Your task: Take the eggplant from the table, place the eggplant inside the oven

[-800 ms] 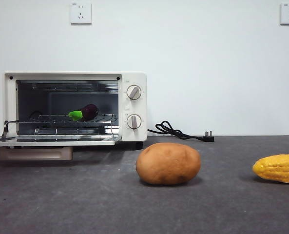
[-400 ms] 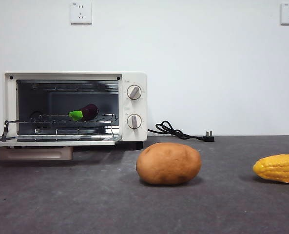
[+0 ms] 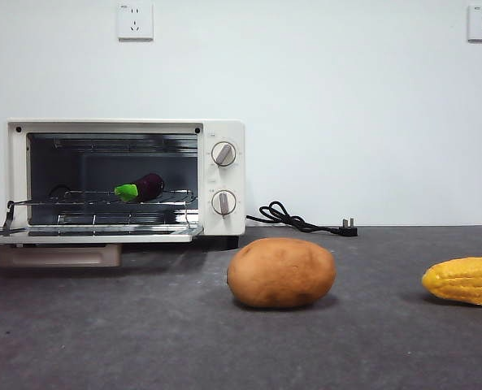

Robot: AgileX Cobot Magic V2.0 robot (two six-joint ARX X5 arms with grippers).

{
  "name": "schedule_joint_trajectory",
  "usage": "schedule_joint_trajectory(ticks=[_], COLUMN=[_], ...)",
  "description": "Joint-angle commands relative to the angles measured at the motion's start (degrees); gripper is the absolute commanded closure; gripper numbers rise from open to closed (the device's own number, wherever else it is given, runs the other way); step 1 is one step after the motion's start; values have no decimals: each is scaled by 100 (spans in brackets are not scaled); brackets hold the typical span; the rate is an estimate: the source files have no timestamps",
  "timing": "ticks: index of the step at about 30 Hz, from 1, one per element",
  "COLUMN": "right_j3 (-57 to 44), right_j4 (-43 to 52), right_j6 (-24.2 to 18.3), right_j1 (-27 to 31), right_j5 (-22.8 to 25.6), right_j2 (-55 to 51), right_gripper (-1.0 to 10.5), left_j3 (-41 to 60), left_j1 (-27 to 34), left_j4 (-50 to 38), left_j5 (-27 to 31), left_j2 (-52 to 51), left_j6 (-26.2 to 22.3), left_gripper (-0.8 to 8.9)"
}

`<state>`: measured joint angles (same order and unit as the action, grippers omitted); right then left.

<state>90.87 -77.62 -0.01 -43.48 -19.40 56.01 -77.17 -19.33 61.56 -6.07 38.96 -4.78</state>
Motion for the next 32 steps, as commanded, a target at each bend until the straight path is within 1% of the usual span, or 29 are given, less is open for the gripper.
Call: schedule_joint_trajectory(ticks=[1, 4, 6, 9, 10, 11, 13, 14, 17, 20, 22, 28, 32], right_j3=[-13, -13, -13, -13, -13, -13, -13, -13, -13, -13, -13, -13, -13], right_j4=[-153, -153, -153, -153, -153, -153, -153, -153, -153, -153, -153, -153, -153], right_j6=[-63, -57, -46, -39, -39, -39, -39, -39, -42, -68, -122, -177, -175], right_j1=[-4, -4, -4, -4, -4, -4, -4, -4, -4, -4, -4, -4, -4], right_j5=[-13, -11, -11, -11, -11, -9, -9, -9, -7, 13, 107, 396, 468], right_j2=[-4, -24, -44, -57, -70, -77, -79, -79, -81, -79, -79, -79, -79], right_gripper=[957, 957, 957, 957, 957, 957, 957, 957, 957, 957, 957, 957, 957], left_j3=[332, 577, 667, 691, 691, 693, 695, 695, 695, 695, 695, 702, 702], left_j1=[61, 315, 612, 1340, 1668, 1967, 2430, 2667, 3241, 3641, 3823, 4116, 4358], left_j4=[-299, -697, -984, -1362, -1473, -1587, -1849, -1987, -2162, -2221, -2214, -2133, -2210], left_j5=[13, 0, -271, -1220, -1620, -2022, -2638, -2857, -3220, -3460, -3510, -3484, -3484], left_j2=[201, 459, 654, 1078, 1244, 1429, 1799, 1996, 2553, 3126, 3488, 4336, 4881], left_j6=[83, 76, 74, 70, 68, 94, 190, 127, 157, 181, 170, -337, -490], left_gripper=[821, 822, 822, 822, 822, 822, 822, 822, 821, 821, 821, 821, 821])
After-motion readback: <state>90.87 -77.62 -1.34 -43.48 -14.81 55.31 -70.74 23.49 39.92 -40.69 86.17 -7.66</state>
